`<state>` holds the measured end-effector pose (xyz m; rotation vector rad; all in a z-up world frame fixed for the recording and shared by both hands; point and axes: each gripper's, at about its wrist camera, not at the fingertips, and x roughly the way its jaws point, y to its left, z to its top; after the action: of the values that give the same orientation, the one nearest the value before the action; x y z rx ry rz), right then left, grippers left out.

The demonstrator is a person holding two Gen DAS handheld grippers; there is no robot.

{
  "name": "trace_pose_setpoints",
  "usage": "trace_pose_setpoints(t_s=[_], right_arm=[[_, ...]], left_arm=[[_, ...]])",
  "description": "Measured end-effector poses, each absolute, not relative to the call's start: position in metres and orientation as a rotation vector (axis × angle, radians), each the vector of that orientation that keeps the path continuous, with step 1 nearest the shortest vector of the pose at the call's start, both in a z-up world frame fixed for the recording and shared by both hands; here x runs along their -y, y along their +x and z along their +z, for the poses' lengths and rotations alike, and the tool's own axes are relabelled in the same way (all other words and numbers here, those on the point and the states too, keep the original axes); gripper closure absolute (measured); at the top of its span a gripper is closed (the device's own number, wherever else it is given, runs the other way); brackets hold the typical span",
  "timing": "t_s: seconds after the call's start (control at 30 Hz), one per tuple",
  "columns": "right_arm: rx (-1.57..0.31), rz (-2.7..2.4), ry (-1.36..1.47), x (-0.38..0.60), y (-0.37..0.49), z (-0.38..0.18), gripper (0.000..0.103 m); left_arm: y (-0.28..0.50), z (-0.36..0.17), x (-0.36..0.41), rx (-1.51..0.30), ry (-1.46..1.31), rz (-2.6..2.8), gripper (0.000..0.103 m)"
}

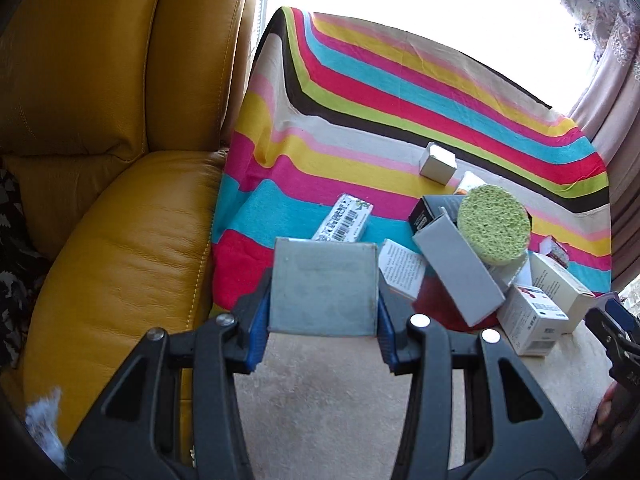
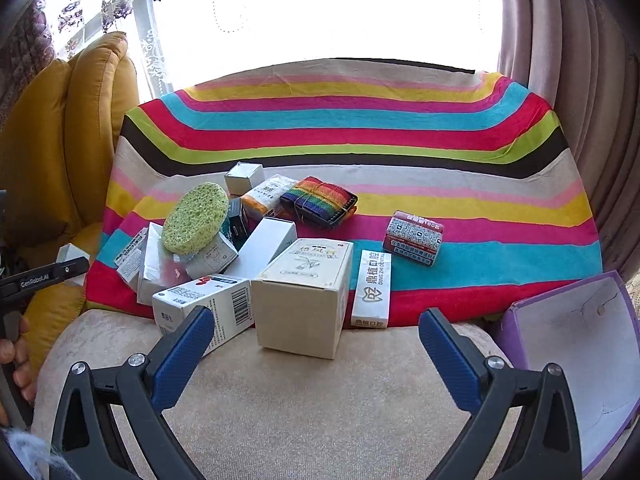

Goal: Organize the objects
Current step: 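Lift the white cube box with the left gripper while the right gripper grasps the beige cardboard box, then carry both boxes over the purple storage box and open both grippers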

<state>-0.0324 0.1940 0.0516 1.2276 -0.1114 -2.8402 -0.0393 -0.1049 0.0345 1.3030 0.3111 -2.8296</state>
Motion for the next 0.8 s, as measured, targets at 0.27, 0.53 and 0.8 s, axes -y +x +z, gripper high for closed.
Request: trace_pose_setpoints(t_s=[0.27, 0.53, 0.8], right_arm=[[-0.037, -2.825, 1.262, -0.174, -0.060, 0.046, 0.023], [0.046, -2.799, 1.208, -0.184, -0.052, 0.045, 0.050], [0.286, -2.871, 1.008, -0.236, -0.011, 0.071, 0.050]], left_arm=[[-0.010, 0.060, 0.071, -0.353, 1.197, -2.954, 0.054], [0.001, 0.070, 0.038, -0.366, 1.178, -3.027, 0.054], [0.002, 0.083, -0.021, -0.339, 1.206, -3.172, 0.054]])
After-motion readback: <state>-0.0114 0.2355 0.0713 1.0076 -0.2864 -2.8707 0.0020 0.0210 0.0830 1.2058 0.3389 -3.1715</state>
